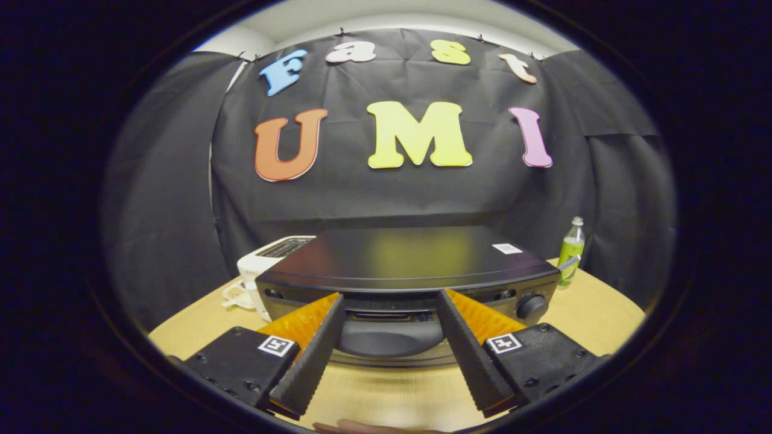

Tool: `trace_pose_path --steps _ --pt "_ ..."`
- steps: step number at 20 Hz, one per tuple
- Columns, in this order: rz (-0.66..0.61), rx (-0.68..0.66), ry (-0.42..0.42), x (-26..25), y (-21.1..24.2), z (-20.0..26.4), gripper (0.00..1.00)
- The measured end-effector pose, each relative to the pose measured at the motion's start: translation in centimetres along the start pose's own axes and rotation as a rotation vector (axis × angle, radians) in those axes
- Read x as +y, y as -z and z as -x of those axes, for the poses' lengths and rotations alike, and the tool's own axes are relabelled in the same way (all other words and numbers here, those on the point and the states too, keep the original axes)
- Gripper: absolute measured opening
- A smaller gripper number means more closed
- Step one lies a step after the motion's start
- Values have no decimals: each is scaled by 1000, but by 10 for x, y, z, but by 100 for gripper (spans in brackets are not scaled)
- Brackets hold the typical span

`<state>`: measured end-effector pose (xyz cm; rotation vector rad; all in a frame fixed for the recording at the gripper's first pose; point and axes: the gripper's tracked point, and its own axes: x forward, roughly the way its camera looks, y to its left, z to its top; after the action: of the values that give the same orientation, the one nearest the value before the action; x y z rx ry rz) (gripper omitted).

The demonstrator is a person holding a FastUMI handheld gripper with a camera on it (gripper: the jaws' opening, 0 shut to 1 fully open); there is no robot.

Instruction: Open the toaster oven, put the food inside, and close the toaster oven door.

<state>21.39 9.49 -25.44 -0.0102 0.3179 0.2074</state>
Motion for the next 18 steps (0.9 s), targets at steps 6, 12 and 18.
trace_pose_path --steps 6,12,18 --pt "49 84 0 0 21 31 100" --pt "78 221 4 0 54 59 100" --pt "-6 393 2 -4 89 73 100"
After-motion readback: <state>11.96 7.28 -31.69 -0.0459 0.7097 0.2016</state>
